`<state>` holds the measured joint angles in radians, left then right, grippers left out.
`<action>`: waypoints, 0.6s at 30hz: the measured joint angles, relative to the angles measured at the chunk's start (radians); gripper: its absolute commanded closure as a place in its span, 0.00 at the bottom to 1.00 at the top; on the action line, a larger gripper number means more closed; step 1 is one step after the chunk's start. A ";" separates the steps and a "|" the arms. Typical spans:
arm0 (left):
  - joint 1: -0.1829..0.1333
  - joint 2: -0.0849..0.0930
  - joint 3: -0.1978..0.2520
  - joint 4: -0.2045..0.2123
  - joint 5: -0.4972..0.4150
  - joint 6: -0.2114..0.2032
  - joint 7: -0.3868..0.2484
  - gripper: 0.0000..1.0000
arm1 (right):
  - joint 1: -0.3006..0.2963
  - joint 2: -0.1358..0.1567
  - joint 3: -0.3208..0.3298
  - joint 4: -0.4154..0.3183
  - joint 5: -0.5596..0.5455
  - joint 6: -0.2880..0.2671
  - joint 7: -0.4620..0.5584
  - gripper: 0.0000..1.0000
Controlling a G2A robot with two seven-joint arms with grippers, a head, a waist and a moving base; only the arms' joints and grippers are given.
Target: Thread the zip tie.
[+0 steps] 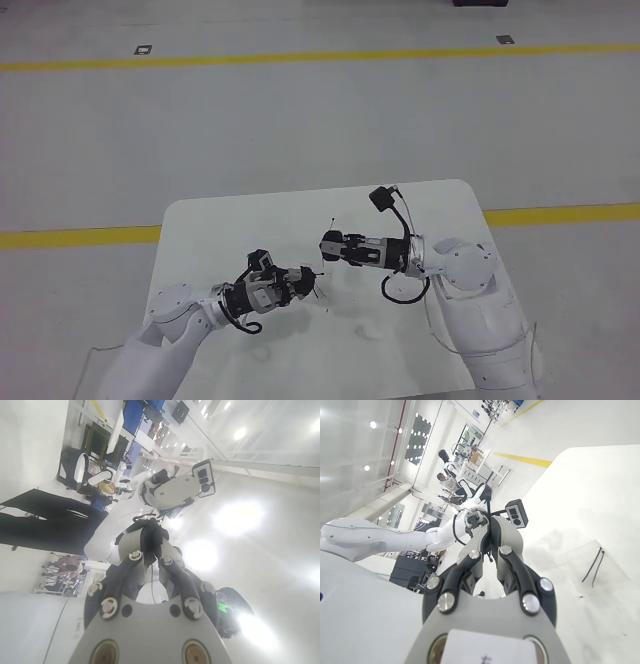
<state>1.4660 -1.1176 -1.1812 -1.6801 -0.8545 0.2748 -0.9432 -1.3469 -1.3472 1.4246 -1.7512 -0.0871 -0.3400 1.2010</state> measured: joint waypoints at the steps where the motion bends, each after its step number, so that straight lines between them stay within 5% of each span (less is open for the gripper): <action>1: 0.000 0.000 0.000 0.000 0.000 0.000 0.000 1.00 | 0.000 0.000 0.000 0.000 -0.001 0.000 -0.001 1.00; 18: -0.008 0.001 0.014 0.009 -0.107 0.053 0.003 1.00 | -0.001 0.021 -0.040 -0.012 -0.037 0.000 -0.060 1.00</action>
<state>1.4578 -1.1162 -1.1674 -1.6712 -0.9610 0.3279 -0.9403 -1.3482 -1.3266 1.3845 -1.7631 -0.1240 -0.3400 1.1406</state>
